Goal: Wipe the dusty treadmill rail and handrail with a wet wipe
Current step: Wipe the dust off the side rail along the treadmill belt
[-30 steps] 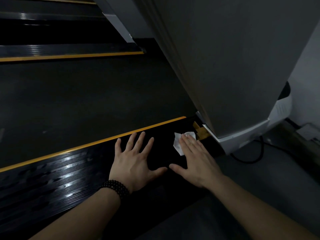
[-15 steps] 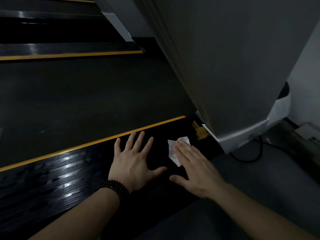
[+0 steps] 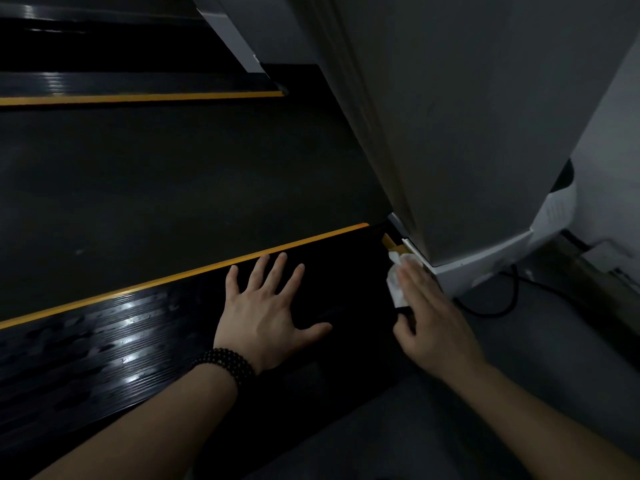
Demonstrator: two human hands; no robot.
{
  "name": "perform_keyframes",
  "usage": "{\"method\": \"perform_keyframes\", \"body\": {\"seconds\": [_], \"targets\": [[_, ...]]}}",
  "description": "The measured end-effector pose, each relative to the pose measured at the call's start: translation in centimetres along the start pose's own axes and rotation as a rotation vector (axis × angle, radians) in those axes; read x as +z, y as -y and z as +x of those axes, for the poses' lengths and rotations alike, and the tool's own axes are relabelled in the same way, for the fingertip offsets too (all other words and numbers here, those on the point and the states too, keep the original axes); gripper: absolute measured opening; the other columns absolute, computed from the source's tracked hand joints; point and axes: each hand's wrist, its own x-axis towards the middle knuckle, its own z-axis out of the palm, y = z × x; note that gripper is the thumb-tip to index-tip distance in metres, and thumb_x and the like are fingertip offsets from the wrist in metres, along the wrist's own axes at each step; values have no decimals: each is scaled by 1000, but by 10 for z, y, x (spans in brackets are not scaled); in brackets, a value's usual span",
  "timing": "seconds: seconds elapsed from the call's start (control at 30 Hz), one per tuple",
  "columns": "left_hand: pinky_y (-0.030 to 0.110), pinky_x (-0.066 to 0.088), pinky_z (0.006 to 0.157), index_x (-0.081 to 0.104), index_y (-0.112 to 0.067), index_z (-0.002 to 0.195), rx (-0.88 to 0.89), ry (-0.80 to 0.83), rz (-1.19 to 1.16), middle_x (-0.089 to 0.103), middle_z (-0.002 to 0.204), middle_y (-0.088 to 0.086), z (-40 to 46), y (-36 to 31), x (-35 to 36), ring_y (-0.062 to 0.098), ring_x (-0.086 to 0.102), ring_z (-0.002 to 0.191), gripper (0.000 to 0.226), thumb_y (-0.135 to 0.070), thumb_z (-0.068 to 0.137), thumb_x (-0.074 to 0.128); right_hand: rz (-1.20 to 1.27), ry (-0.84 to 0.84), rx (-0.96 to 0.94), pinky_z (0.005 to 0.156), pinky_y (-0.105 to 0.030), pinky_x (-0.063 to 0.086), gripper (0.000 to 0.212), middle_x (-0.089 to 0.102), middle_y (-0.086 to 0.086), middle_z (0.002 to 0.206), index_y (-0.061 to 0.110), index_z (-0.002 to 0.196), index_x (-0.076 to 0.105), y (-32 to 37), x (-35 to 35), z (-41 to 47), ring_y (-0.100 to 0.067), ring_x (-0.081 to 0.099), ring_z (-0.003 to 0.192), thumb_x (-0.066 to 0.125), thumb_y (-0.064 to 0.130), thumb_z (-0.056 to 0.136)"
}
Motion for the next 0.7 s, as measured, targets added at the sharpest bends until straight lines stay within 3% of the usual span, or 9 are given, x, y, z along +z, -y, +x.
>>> {"method": "perform_keyframes", "body": {"seconds": [0.13,0.23,0.37,0.53,0.7], "targets": [[61,-6,122,-8,-39,159,3,-4,-4,-14,169,-4,1,1,1,20,-18,154,106,-98,73,11,8,77,49,119,-35,27,85,17,-3,165,8,156,26,-4,3,3,-9,8,152,66,8,81],[61,-4,122,-7,-38,160,-6,1,10,-14,169,-4,-1,-1,0,20,-18,154,108,-97,71,6,-22,260,53,123,-35,15,90,-2,8,165,18,160,12,7,15,9,-4,-9,151,62,20,84],[60,-4,122,-7,-38,160,-16,-10,24,-14,169,-4,-1,-2,0,20,-18,154,107,-97,72,8,-100,310,-51,123,-33,-1,98,-11,8,165,27,160,5,27,27,2,-9,-16,151,62,25,80],[60,-5,122,-8,-38,160,-13,1,14,-15,169,-4,-1,-2,-2,20,-18,154,109,-97,69,3,-123,335,27,124,-38,9,99,-5,4,166,18,160,5,14,19,1,-9,-14,151,56,23,75],[60,-6,122,-6,-38,160,-22,-12,16,-13,169,-4,-1,-3,-1,20,-17,154,107,-97,71,7,-88,378,108,124,-33,1,98,-13,2,166,19,160,-4,25,12,43,-14,-17,151,61,24,86]]}}
